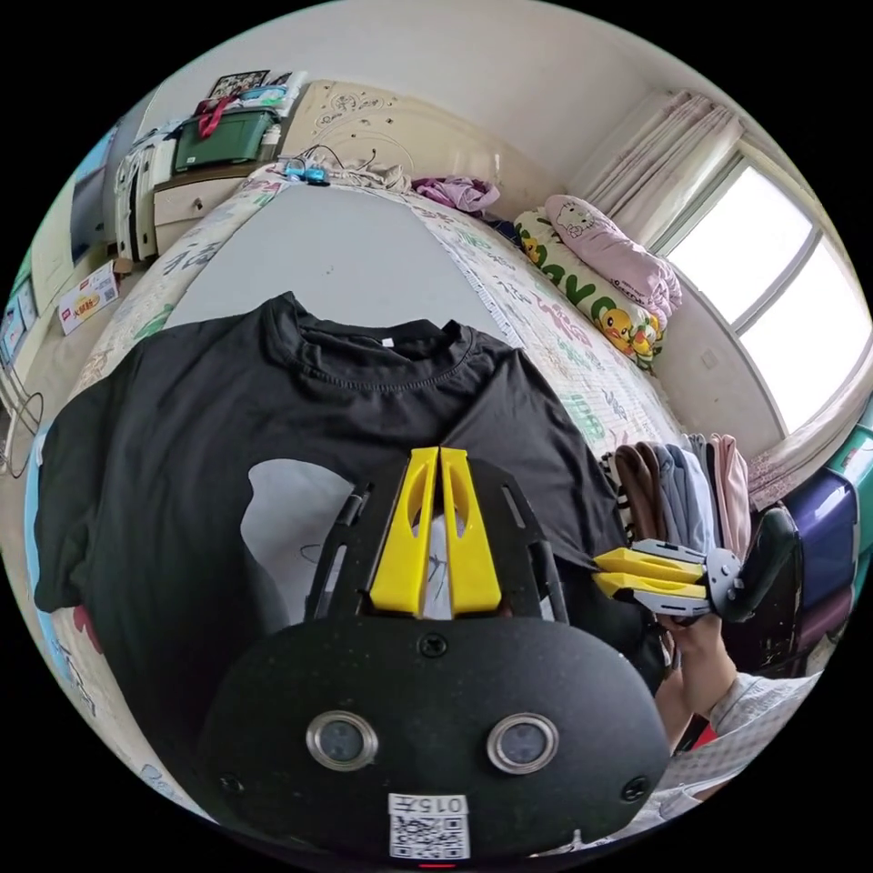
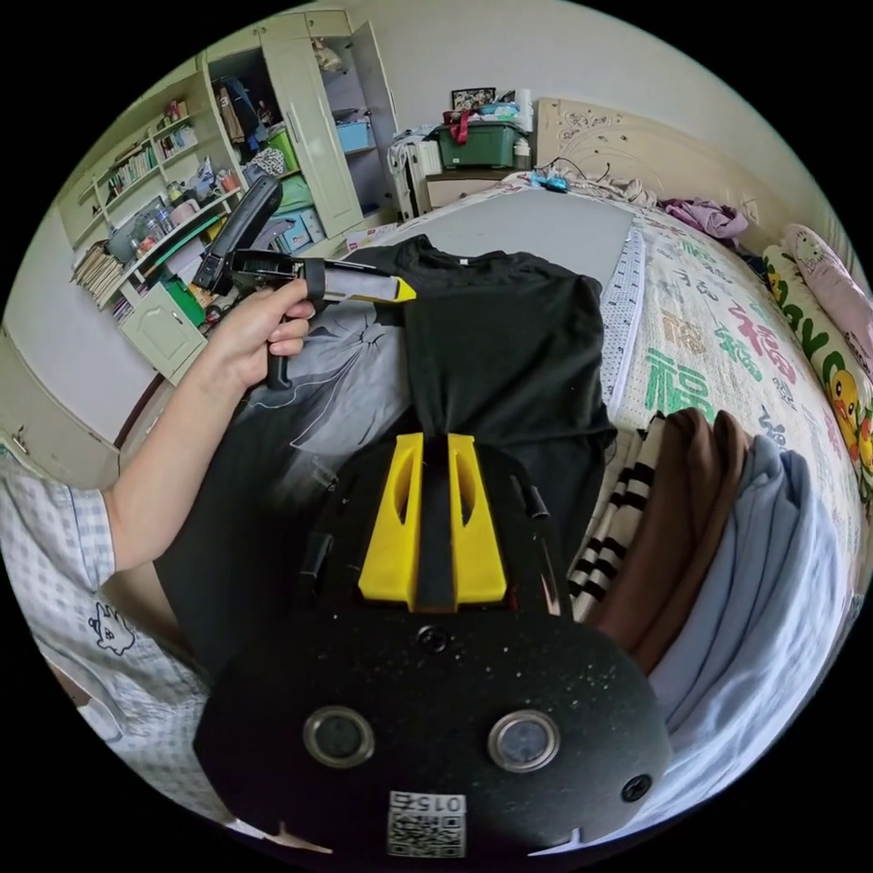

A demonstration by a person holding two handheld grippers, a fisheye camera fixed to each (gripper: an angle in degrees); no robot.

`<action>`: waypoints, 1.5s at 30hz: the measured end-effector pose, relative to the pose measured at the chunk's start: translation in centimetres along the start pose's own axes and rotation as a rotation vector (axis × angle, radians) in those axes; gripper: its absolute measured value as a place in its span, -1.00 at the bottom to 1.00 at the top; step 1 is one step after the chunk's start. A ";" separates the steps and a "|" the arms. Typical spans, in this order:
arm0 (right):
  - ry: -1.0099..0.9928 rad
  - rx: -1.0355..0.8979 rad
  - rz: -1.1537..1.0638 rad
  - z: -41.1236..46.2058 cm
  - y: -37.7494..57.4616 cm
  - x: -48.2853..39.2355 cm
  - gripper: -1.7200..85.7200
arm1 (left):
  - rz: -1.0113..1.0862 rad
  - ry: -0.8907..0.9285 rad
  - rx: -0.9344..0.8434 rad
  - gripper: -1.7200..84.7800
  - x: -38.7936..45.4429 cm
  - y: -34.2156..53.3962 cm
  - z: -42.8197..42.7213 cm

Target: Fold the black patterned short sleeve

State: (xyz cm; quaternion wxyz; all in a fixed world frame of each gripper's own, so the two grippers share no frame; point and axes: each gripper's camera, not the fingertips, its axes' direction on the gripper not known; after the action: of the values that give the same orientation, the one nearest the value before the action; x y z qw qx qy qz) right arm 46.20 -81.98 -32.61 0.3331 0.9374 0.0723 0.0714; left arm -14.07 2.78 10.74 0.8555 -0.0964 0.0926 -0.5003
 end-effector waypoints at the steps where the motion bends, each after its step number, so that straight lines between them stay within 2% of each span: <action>1: -0.013 0.005 -0.003 -0.8 -0.3 1.3 -0.84 | 0.003 -0.010 0.002 -0.97 0.2 0.1 -0.2; 4: 0.035 0.079 0.073 -3.5 -0.6 6.0 -0.83 | 0.011 -0.054 -0.001 -0.95 1.2 0.4 -1.3; 6: 0.092 0.113 0.131 -4.4 -0.7 9.2 -0.82 | 0.021 -0.155 0.055 -0.92 2.2 1.0 -3.0; 8: 0.146 0.082 0.171 -3.8 -1.5 13.0 -0.79 | 0.082 -0.161 0.105 -0.89 3.8 1.2 -4.5; 10: 0.147 0.048 0.189 -2.5 -2.4 15.1 -0.78 | 0.245 -0.003 0.112 -0.88 6.1 1.3 -5.3; 12: 0.148 0.044 0.194 -1.3 -3.3 16.5 -0.79 | 0.466 0.358 -0.042 -0.86 9.5 1.0 -4.2; 14: 0.144 0.056 0.196 -0.4 -4.4 17.6 -0.82 | 0.563 0.418 -0.145 -0.85 12.0 1.3 -2.9; 17: 0.184 0.069 0.218 0.7 -5.4 19.4 -0.91 | 0.662 0.259 -0.306 -0.86 15.1 2.3 -0.4; 18: 0.227 0.058 0.225 1.2 -5.4 20.2 -0.93 | 0.682 0.273 -0.357 -0.86 15.7 2.5 0.4; 31: 0.155 0.065 0.286 4.9 -3.2 31.4 -0.97 | 0.638 0.330 -0.424 -0.92 14.3 -1.3 -5.3; 36: 0.171 0.070 0.275 7.0 -0.9 34.6 -0.97 | 0.399 0.245 -0.247 -0.90 9.5 -4.3 -13.3; 40: 0.195 0.072 0.266 9.0 1.7 37.4 -0.97 | 0.238 0.178 -0.155 -0.87 3.8 -3.1 -21.7; 43: 0.158 0.034 0.320 8.9 4.3 40.4 -0.96 | 0.019 0.121 -0.004 -0.85 -4.1 -0.1 -30.3; 45: 0.210 0.048 0.367 7.7 6.4 41.2 -0.96 | -0.229 0.102 0.153 -0.84 -11.8 3.6 -36.4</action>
State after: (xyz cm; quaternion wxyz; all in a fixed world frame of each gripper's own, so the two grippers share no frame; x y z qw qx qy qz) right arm 88.53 -84.07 -30.98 0.2828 0.9299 -0.0635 0.2264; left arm -26.05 12.16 -24.55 0.7919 -0.0153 0.0862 -0.6043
